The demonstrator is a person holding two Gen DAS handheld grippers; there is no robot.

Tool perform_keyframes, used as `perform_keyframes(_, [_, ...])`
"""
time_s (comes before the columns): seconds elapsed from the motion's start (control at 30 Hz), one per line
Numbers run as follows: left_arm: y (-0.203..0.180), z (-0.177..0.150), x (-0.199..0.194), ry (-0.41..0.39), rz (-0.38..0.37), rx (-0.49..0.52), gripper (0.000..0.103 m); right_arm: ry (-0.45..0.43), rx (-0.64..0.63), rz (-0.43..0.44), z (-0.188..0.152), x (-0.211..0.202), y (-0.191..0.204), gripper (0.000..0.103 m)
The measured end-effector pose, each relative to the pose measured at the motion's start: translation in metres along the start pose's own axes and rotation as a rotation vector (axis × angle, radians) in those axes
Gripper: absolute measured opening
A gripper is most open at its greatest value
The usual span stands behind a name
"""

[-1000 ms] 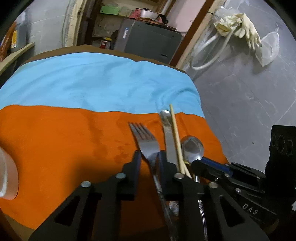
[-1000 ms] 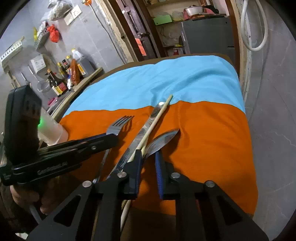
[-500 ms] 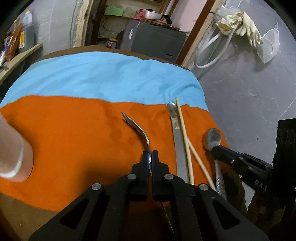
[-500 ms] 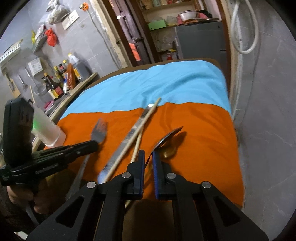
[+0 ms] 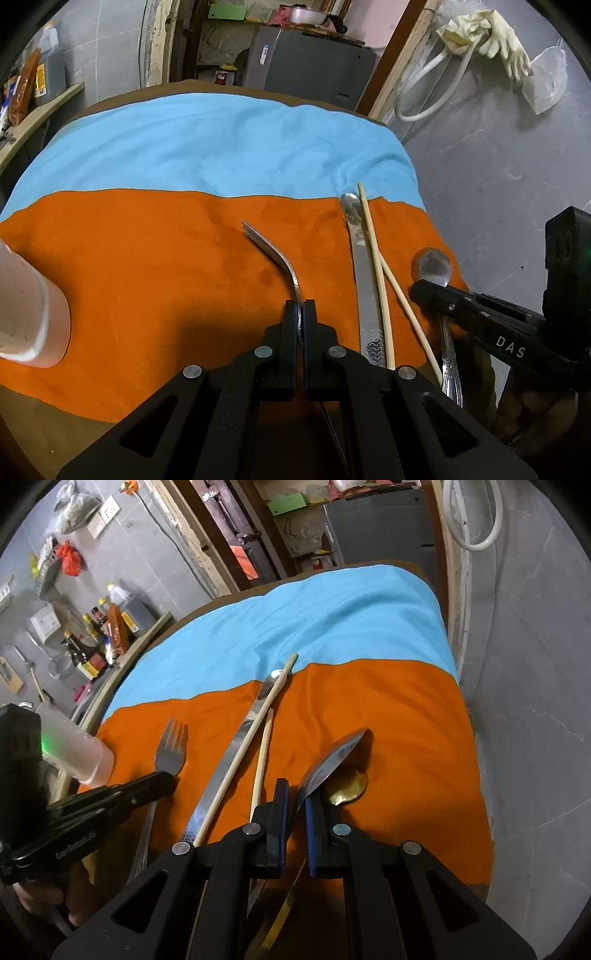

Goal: Organize utensils
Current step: 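Lift and carry the fork in left tool to caddy while right carries knife to cup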

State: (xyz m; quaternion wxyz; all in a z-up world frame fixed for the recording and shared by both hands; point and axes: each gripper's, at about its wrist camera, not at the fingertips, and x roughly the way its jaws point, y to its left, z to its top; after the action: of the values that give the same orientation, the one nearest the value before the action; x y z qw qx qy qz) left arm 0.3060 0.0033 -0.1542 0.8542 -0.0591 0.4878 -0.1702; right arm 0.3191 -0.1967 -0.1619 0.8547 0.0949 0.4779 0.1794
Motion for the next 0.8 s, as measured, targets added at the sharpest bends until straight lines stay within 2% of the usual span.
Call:
perform_keyframes(0.17, [0.003,0.006,0.008,0.056,0.001,-0.010,0.002,0.028,0.048,0.028,0.006,0.003,-0.005,0.006])
perform_keyframes(0.33, [0.010,0.008,0.008,0.070,-0.025,-0.046,0.001,0.038,0.089,0.046,0.010,0.005,-0.007,0.003])
perform_keyframes(0.5, [0.005,-0.004,-0.012,-0.038,-0.032,-0.023,0.000,-0.035,0.106,0.076,0.000,-0.003,-0.002,0.002])
perform_keyframes(0.8, [0.003,-0.020,-0.059,-0.246,-0.026,-0.009,0.000,-0.184,0.037,0.145,-0.010,-0.026,0.017,0.001])
